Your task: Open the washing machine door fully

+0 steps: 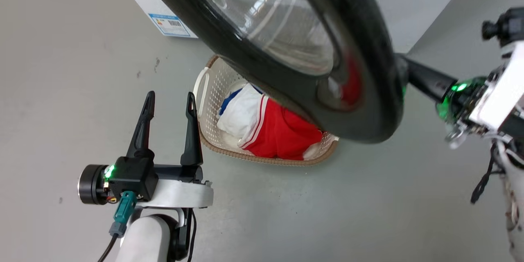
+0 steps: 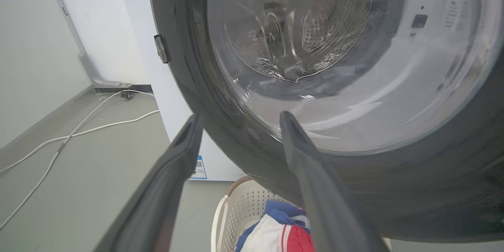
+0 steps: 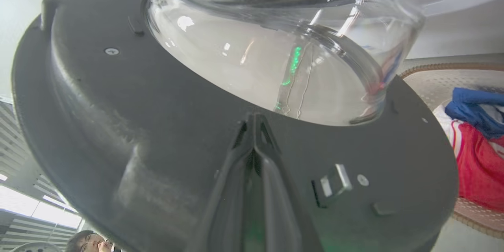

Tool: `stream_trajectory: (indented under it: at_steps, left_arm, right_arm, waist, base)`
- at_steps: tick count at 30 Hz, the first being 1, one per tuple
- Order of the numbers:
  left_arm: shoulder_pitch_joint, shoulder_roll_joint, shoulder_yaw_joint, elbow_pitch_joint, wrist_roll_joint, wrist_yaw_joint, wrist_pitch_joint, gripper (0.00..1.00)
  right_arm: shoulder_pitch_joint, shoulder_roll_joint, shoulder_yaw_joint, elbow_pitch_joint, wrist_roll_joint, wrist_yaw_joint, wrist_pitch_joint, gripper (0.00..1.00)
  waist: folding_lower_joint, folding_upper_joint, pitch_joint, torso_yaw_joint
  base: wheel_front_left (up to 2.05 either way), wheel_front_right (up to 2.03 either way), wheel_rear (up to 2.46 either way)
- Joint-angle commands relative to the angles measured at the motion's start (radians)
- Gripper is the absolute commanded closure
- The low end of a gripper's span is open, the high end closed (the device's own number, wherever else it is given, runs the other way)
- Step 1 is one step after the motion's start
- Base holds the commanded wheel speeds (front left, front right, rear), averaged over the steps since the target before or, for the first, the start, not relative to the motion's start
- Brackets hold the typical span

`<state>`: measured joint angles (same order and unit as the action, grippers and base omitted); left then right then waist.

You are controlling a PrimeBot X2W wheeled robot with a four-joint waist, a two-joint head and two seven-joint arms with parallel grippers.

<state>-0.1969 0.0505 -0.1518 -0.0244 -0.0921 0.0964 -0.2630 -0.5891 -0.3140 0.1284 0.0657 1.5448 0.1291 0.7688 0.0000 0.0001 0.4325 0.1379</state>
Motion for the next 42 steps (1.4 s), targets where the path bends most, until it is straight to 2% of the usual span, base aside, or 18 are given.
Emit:
stream_trajectory:
  at_steps: [1,24,42]
  left_arm:
    - [0.009,0.0,0.001,0.003,0.005,-0.003,-0.003,0.0]
    - [0.099,0.0,0.014,0.035,0.034,-0.017,-0.003,0.0]
    - [0.153,0.0,0.012,0.055,0.046,-0.032,-0.003,0.0]
  right_arm:
    - [0.028,0.011,0.006,-0.011,0.001,0.003,-0.003,1.0]
    - [0.336,0.132,0.074,-0.094,0.042,0.003,-0.047,1.0]
    - [0.446,0.199,0.143,-0.063,0.026,0.003,-0.05,1.0]
  waist:
    - [0.0,-0.0001,-0.013,0.0]
    - [0.0,-0.0001,-0.167,0.002]
    - [0.0,-0.0001,-0.252,0.016]
  base:
    - [0.0,0.0,0.0]
    - [0.0,0.0,0.0]
    - [0.0,0.0,0.0]
